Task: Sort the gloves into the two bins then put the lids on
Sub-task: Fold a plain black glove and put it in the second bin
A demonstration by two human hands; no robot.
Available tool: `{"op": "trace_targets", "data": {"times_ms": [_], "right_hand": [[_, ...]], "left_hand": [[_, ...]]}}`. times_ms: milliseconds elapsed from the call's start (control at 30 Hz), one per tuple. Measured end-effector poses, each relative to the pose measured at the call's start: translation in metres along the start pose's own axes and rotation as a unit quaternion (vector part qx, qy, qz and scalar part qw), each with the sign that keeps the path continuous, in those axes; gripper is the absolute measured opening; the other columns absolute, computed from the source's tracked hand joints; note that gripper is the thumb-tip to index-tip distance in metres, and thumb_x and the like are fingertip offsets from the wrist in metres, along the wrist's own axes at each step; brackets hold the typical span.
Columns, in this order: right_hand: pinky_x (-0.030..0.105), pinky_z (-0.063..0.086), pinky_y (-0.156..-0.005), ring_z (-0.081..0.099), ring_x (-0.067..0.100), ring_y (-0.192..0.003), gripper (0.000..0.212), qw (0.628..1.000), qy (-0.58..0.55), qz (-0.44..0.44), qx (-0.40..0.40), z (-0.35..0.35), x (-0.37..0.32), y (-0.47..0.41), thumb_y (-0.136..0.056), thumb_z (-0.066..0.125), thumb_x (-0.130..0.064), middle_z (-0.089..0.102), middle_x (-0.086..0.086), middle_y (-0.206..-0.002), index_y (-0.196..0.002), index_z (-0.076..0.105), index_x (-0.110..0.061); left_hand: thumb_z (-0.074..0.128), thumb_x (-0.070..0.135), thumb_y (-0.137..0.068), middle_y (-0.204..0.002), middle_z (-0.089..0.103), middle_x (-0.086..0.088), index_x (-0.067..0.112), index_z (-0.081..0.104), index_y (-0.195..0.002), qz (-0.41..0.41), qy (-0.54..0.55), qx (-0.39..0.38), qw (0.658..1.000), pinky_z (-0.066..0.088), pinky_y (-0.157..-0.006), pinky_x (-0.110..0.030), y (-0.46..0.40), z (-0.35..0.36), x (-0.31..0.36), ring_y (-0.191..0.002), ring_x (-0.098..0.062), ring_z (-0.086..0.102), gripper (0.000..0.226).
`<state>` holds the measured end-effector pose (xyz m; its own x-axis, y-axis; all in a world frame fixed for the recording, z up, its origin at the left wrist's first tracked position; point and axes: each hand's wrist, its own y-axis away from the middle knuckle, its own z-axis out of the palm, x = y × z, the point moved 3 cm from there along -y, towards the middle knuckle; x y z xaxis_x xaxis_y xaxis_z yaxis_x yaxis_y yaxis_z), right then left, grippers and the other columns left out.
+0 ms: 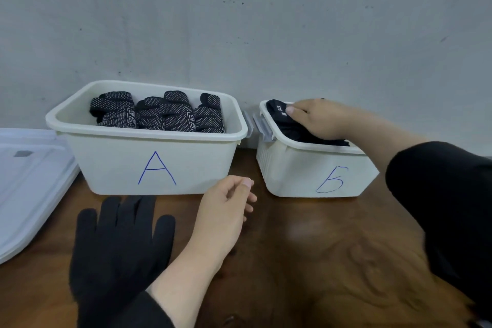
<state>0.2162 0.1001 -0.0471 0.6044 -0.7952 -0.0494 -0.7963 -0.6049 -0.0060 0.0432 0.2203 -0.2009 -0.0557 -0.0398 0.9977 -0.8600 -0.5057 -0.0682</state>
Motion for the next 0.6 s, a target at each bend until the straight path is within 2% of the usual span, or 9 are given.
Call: {"op": "trace_targets", "data": {"times_ms": [100, 167, 233, 333, 400, 467, 533, 600], "right_hand": [[0.032, 0.031, -0.103, 0.046, 0.027, -0.134, 0.047, 0.999, 0.013, 0.025, -0.04, 0.007, 0.009, 0.0, -0.11, 0.024, -0.043, 0.054, 0.005, -0.146, -0.14, 0.053, -0.024], [0.027, 0.028, -0.097, 0.046, 0.026, -0.134, 0.046, 0.999, -0.007, 0.027, -0.03, 0.008, 0.014, 0.0, -0.11, 0.025, -0.044, 0.052, 0.003, -0.148, -0.143, 0.052, -0.026], [0.026, 0.029, -0.098, 0.046, 0.025, -0.135, 0.045, 0.998, -0.052, 0.028, 0.017, 0.006, 0.021, 0.0, -0.109, 0.03, -0.044, 0.053, 0.002, -0.148, -0.146, 0.05, -0.027], [0.029, 0.033, -0.107, 0.047, 0.02, -0.137, 0.046, 0.979, -0.127, 0.025, 0.159, -0.003, 0.03, 0.014, -0.106, 0.039, -0.046, 0.054, -0.004, -0.148, -0.146, 0.051, -0.027], [0.027, 0.036, -0.106, 0.051, 0.014, -0.131, 0.04, 0.954, -0.154, 0.005, 0.258, -0.006, 0.029, 0.038, -0.106, 0.043, -0.042, 0.057, -0.007, -0.143, -0.14, 0.057, -0.026], [0.024, 0.042, -0.098, 0.056, 0.004, -0.114, 0.031, 0.925, -0.187, -0.025, 0.331, -0.002, 0.022, 0.074, -0.105, 0.047, -0.035, 0.064, -0.009, -0.126, -0.128, 0.065, -0.023], [0.018, 0.045, -0.086, 0.056, -0.002, -0.097, 0.024, 0.906, -0.208, -0.066, 0.364, 0.016, 0.012, 0.113, -0.104, 0.049, -0.027, 0.066, -0.009, -0.108, -0.111, 0.069, -0.016], [0.024, 0.047, -0.083, 0.059, 0.006, -0.094, 0.025, 0.908, -0.212, -0.077, 0.354, 0.046, 0.007, 0.148, -0.104, 0.049, -0.026, 0.067, -0.005, -0.1, -0.1, 0.069, -0.012]], "left_hand": [[0.051, 0.029, -0.101, -0.08, 0.071, 0.011, 0.032, 0.07, -0.092, 0.003, -0.005, -0.002, 1.0, 0.057, -0.067, -0.026, 0.0, 0.0, 0.0, -0.074, -0.009, 0.067, 0.02], [0.051, 0.03, -0.101, -0.081, 0.071, 0.012, 0.032, 0.069, -0.093, 0.006, -0.011, -0.004, 1.0, 0.056, -0.067, -0.026, 0.001, 0.0, 0.0, -0.074, -0.008, 0.067, 0.02], [0.05, 0.031, -0.101, -0.081, 0.07, 0.014, 0.033, 0.069, -0.092, 0.01, -0.024, -0.007, 1.0, 0.056, -0.067, -0.024, 0.002, 0.0, 0.001, -0.074, -0.006, 0.066, 0.02], [0.051, 0.032, -0.101, -0.081, 0.07, 0.014, 0.032, 0.069, -0.093, 0.017, -0.037, -0.013, 0.999, 0.055, -0.067, -0.023, 0.003, 0.001, 0.003, -0.074, -0.006, 0.066, 0.02], [0.051, 0.033, -0.1, -0.082, 0.07, 0.014, 0.033, 0.069, -0.093, 0.027, -0.057, -0.022, 0.998, 0.056, -0.07, -0.025, 0.006, 0.002, 0.004, -0.075, -0.006, 0.066, 0.019], [0.051, 0.037, -0.1, -0.083, 0.069, 0.017, 0.036, 0.068, -0.092, 0.048, -0.111, -0.045, 0.992, 0.055, -0.073, -0.024, 0.01, 0.005, 0.005, -0.077, -0.002, 0.065, 0.018], [0.052, 0.04, -0.1, -0.084, 0.068, 0.021, 0.038, 0.066, -0.092, 0.073, -0.182, -0.073, 0.978, 0.052, -0.075, -0.022, 0.017, 0.01, 0.007, -0.08, 0.001, 0.064, 0.017], [0.052, 0.041, -0.099, -0.087, 0.069, 0.02, 0.039, 0.066, -0.097, 0.096, -0.231, -0.096, 0.963, 0.048, -0.075, -0.02, 0.025, 0.018, 0.01, -0.086, 0.001, 0.064, 0.015]]}}
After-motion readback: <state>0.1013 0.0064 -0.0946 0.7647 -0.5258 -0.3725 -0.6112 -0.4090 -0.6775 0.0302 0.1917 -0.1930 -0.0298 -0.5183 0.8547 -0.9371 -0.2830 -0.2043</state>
